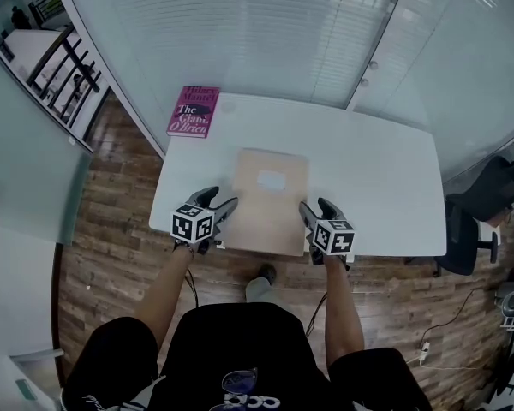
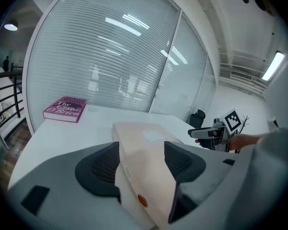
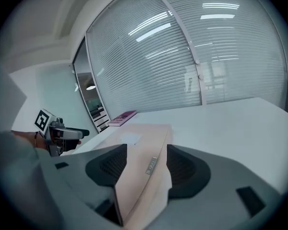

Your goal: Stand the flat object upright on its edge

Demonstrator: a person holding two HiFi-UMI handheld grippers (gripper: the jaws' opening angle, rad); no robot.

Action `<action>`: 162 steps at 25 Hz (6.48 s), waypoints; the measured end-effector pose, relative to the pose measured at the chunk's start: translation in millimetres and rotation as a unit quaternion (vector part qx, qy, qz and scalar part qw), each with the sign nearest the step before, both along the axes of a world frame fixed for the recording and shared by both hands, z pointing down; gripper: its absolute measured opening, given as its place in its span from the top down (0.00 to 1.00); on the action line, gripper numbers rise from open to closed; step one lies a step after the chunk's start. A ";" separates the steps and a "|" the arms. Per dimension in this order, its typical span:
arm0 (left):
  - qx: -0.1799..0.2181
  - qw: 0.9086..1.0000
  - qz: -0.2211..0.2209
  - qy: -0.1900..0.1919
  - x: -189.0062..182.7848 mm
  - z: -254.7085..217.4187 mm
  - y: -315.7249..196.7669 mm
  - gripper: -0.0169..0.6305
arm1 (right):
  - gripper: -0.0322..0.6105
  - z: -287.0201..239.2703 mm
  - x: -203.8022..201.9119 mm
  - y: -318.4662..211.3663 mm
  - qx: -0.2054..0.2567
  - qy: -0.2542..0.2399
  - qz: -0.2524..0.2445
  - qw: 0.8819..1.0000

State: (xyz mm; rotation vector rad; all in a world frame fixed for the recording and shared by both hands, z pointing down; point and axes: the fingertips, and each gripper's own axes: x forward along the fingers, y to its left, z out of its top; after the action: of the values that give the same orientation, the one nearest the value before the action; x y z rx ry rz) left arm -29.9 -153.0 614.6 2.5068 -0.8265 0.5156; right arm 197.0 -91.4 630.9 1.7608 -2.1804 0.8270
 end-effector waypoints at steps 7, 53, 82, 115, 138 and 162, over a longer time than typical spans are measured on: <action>-0.053 0.999 -0.009 -0.003 11.8 33.8 -8.2 0.51 | 0.55 28.2 3.6 -10.5 -0.033 -0.045 -0.019 0.998; -0.100 0.994 -0.017 0.037 16.0 27.2 -31.3 0.53 | 0.58 11.5 -17.8 -49.8 -0.041 -0.115 -0.098 0.988; 0.056 0.996 0.053 0.034 -49.7 -91.7 -180.6 0.66 | 0.63 -109.9 -80.1 -181.4 0.093 0.002 -0.033 0.995; 0.099 0.994 0.048 -0.002 -22.0 -100.5 -251.1 0.68 | 0.65 -118.3 -52.0 -253.1 0.112 0.017 -0.025 0.993; 0.149 0.988 0.017 -0.040 -9.4 -121.6 -292.5 0.68 | 0.65 -137.4 -39.3 -298.0 0.146 0.034 -0.028 0.988; 0.171 0.982 0.012 -0.078 11.8 -105.1 -391.6 0.70 | 0.66 -118.8 -19.9 -393.4 0.130 0.052 -0.008 0.990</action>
State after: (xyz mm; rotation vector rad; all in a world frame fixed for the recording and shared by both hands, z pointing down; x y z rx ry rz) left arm -18.1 -544.5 509.6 2.8186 -1.0198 0.6306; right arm 177.1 -484.8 512.1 1.8512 -2.3141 0.4512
